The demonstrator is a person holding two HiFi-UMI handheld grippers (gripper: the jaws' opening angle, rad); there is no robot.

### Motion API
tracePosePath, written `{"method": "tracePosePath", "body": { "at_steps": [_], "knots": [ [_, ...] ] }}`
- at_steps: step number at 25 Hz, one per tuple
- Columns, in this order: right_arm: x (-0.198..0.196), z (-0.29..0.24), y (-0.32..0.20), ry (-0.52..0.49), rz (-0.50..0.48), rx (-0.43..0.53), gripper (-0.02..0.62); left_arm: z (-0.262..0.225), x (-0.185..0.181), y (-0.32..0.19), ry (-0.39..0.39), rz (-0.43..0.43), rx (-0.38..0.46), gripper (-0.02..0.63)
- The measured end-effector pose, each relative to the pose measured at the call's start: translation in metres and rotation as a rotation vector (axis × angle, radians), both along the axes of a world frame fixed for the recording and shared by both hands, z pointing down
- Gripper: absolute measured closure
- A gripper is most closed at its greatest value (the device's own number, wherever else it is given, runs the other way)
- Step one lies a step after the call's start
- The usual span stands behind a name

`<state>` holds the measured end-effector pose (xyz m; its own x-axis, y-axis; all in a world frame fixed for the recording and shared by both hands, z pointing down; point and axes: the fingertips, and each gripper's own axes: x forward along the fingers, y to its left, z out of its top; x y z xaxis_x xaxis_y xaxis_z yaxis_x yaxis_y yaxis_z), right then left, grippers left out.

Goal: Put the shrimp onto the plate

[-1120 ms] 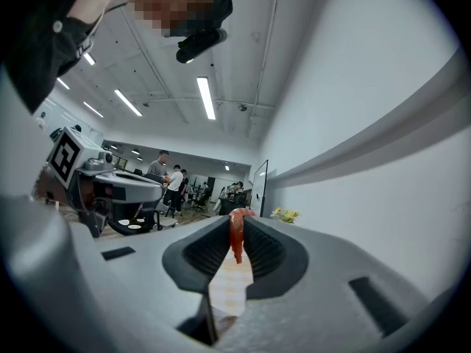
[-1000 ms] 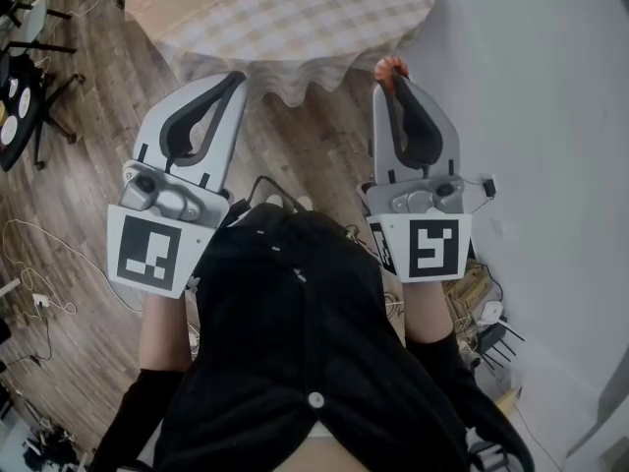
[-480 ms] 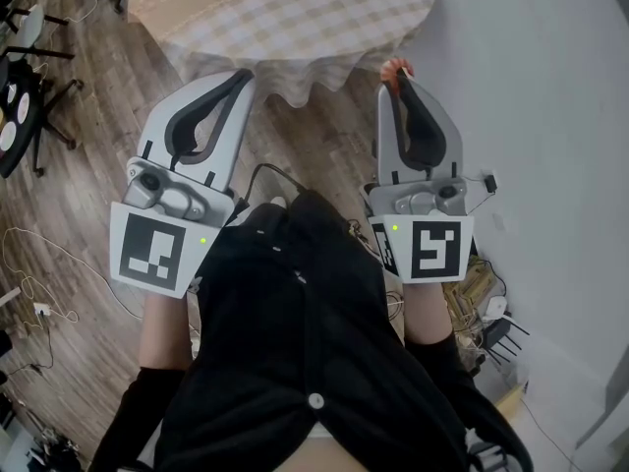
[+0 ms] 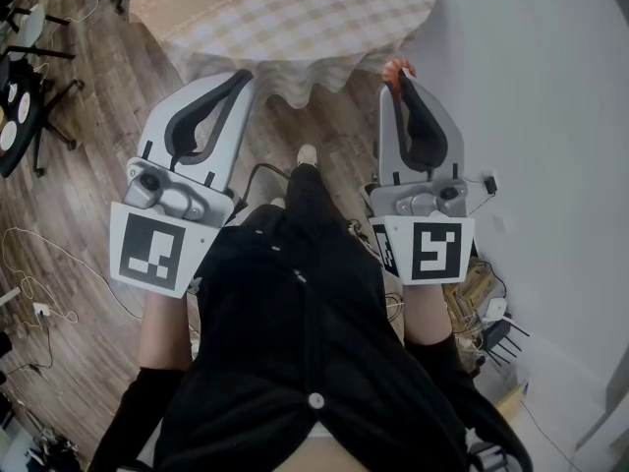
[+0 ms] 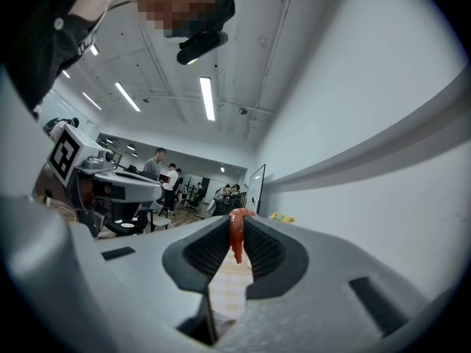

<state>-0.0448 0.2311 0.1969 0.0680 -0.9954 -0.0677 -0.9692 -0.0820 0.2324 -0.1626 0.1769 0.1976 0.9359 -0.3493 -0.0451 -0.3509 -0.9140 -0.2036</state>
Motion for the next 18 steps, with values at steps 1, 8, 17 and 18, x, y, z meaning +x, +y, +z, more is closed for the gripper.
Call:
{"method": "tracePosePath", "body": {
  "at_steps": [1,8,17,18],
  "knots": [
    [0.002,0.0,-0.001,-0.001,-0.001,-0.001,0.551,0.0,0.002,-0.001,-0.001,-0.001,-0.002,0.604],
    [0.017,0.004,-0.016,-0.01,-0.018,-0.01,0.551,0.0,0.015,-0.015,-0.011,-0.021,-0.002,0.604],
    [0.052,0.009,-0.051,-0.011,-0.049,-0.015,0.551,0.003,0.048,-0.045,-0.019,-0.05,-0.003,0.604],
    [0.056,0.009,-0.055,-0.011,-0.053,-0.016,0.551,0.003,0.053,-0.049,-0.02,-0.053,-0.002,0.604]
  ]
}}
